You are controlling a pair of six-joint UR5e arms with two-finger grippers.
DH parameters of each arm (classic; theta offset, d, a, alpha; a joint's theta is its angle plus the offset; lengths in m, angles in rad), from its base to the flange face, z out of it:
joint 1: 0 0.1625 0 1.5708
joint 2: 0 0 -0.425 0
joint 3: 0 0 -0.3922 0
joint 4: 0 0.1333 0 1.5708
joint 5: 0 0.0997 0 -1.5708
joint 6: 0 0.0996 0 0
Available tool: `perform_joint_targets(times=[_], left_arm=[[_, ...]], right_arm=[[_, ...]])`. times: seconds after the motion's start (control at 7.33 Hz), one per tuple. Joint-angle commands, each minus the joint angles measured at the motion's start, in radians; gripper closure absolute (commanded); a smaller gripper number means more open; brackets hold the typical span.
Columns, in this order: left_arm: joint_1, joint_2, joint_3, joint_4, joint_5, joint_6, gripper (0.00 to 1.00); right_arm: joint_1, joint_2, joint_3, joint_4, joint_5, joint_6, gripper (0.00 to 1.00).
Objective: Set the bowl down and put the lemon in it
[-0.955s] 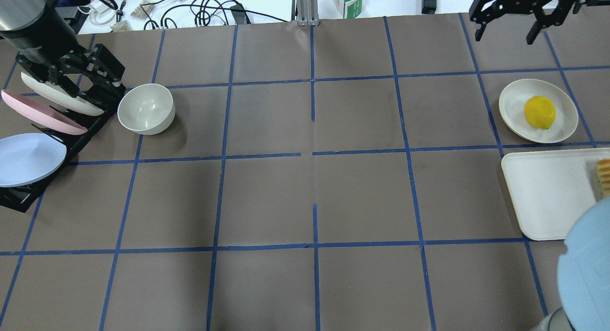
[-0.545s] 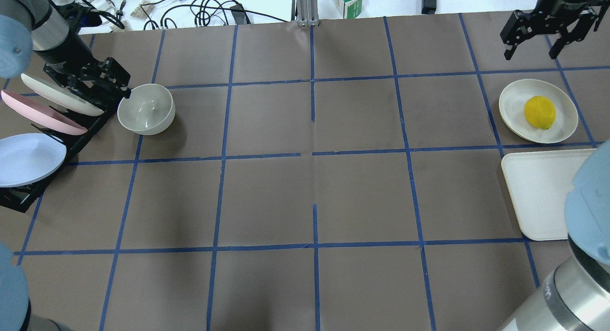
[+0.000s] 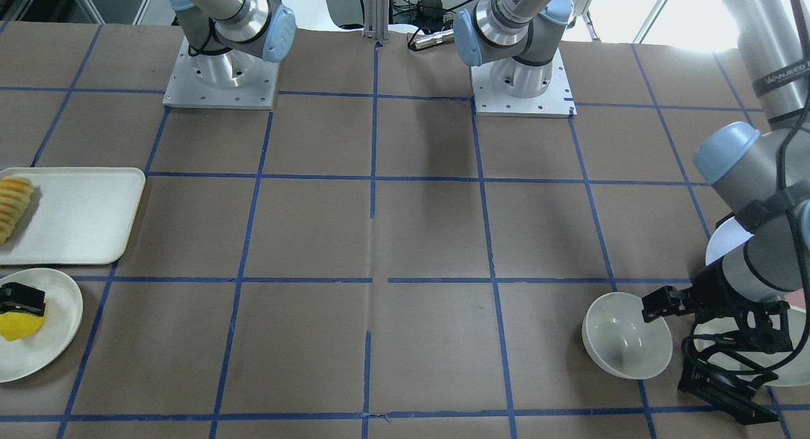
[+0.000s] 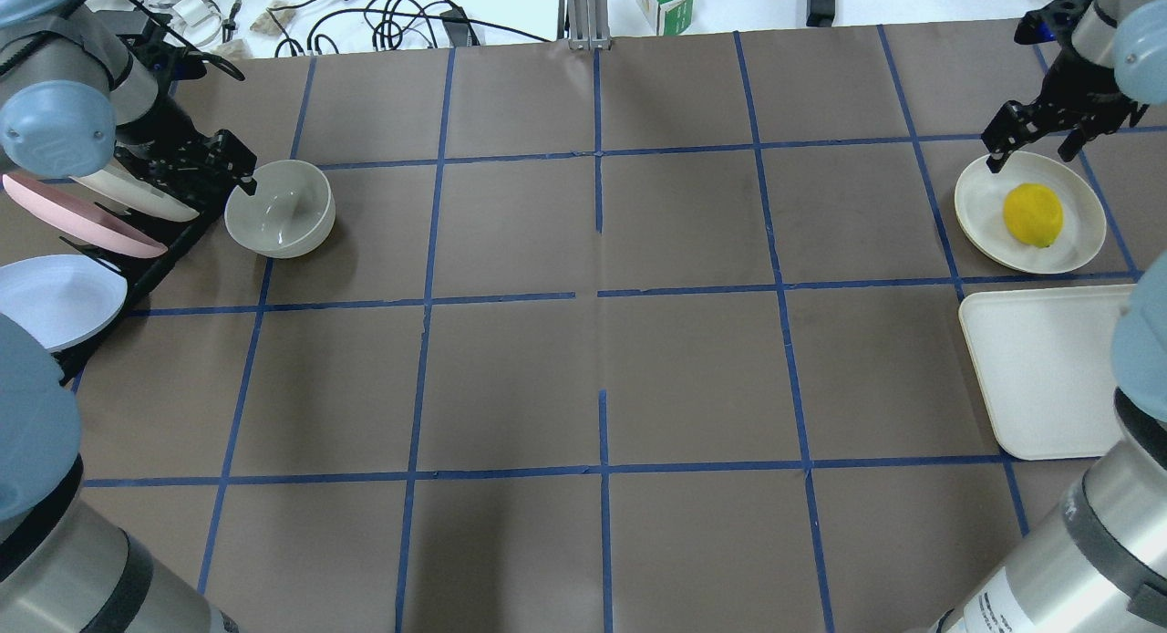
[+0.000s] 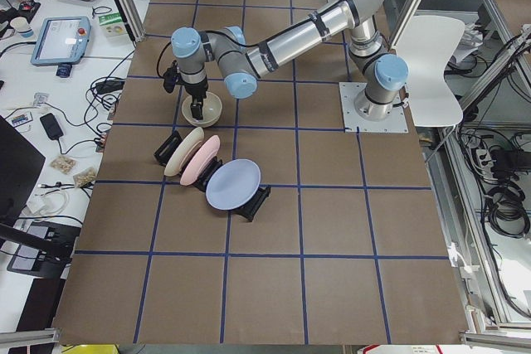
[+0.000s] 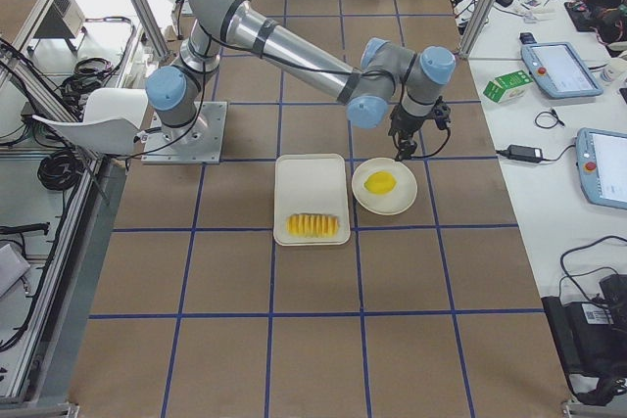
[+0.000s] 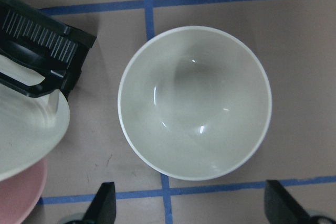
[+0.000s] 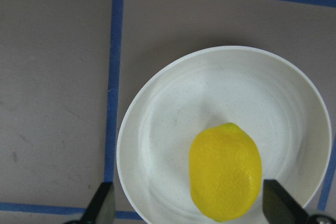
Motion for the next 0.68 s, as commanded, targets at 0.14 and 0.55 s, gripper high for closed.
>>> perform_joint_targets(times=[0.14, 0.55], left_arm=[[0.004, -0.073, -0.001, 0.053, 0.001, 0.014, 0.04], [0.004, -0.103, 0.002, 0.086, 0.001, 0.046, 0.57]], right_arm=[[-0.050, 0.004, 0.102, -0.170, 0.009, -0.126, 0.00], [-0.059, 0.033, 0.106, -0.174, 0.017, -0.131, 0.00]])
